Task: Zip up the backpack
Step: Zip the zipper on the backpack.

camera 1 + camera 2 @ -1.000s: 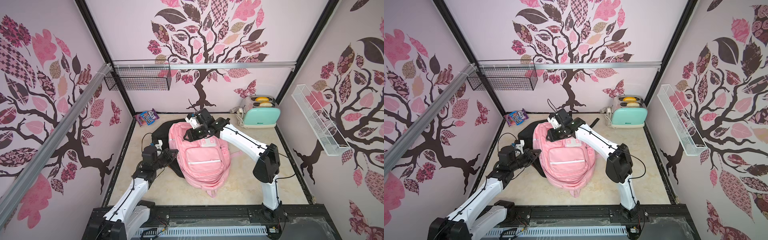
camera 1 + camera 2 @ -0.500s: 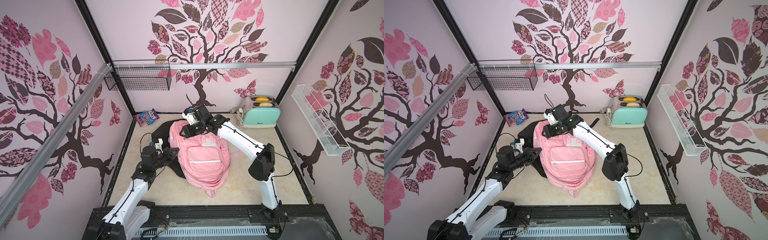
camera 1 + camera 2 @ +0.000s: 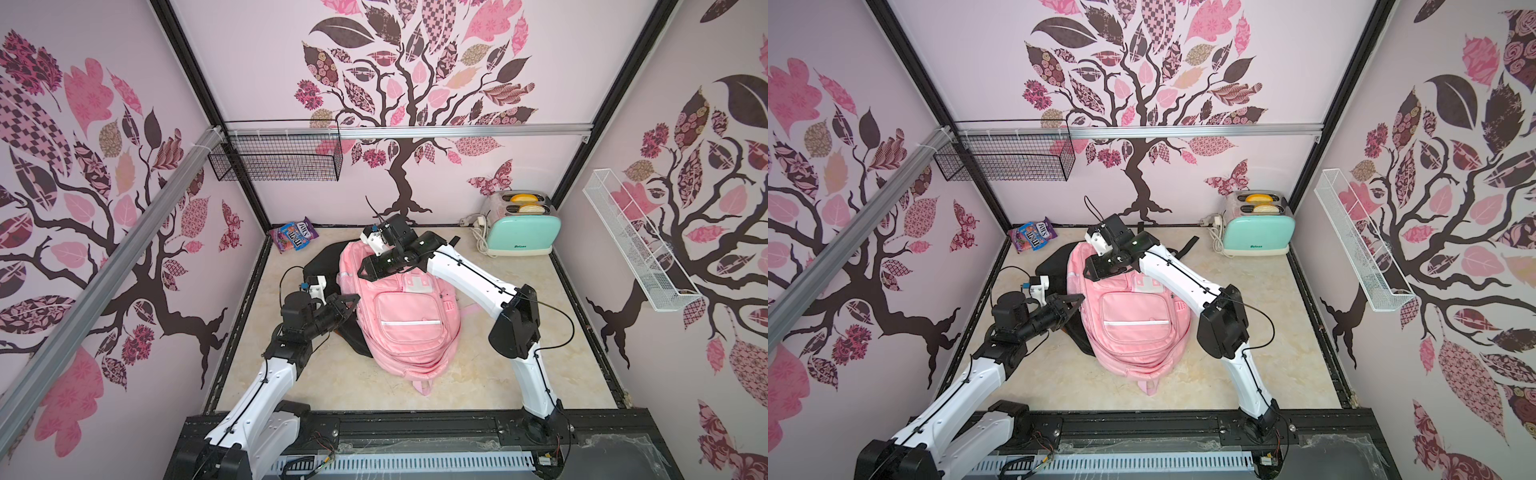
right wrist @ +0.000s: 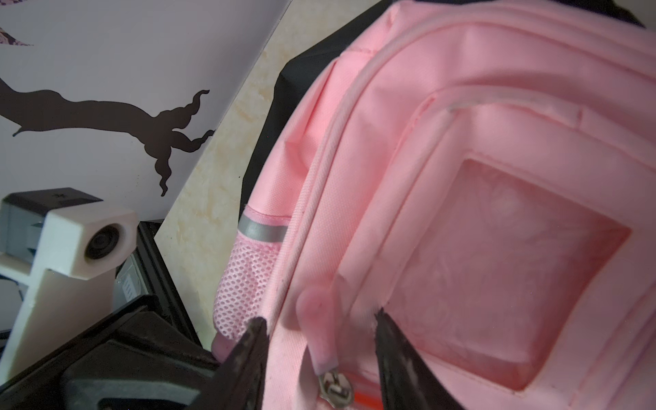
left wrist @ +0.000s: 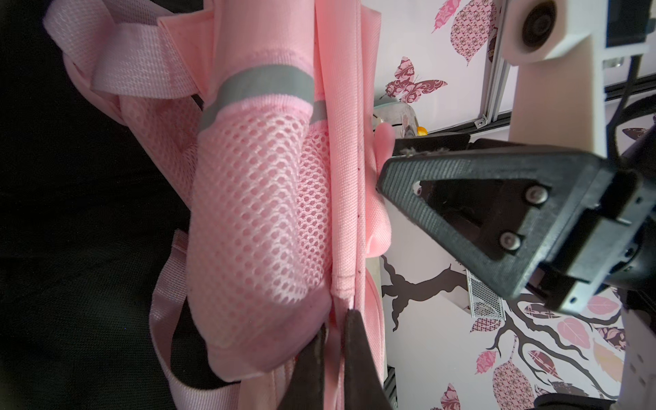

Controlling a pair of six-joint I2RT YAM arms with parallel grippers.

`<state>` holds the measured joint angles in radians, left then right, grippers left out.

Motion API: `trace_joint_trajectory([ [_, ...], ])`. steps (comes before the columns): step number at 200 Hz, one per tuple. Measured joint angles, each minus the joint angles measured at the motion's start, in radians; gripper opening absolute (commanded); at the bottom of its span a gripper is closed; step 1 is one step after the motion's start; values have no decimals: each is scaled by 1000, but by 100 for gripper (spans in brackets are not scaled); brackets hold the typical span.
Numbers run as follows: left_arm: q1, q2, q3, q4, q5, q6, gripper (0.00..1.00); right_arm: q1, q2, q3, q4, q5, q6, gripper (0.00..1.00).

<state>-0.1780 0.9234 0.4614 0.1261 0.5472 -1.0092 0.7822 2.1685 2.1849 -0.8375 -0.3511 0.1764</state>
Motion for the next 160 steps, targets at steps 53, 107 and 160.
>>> trace_joint_trajectory([
  [53,-4,-1,0,0,0,-4,0,0,15,15,0,8,-2,17],
  [107,-4,-11,-14,1,-9,-5,0,-7,14,7,10,-24,8,11],
  [160,-7,-29,-20,-46,-34,13,0,-53,-57,-167,139,-150,75,10],
])
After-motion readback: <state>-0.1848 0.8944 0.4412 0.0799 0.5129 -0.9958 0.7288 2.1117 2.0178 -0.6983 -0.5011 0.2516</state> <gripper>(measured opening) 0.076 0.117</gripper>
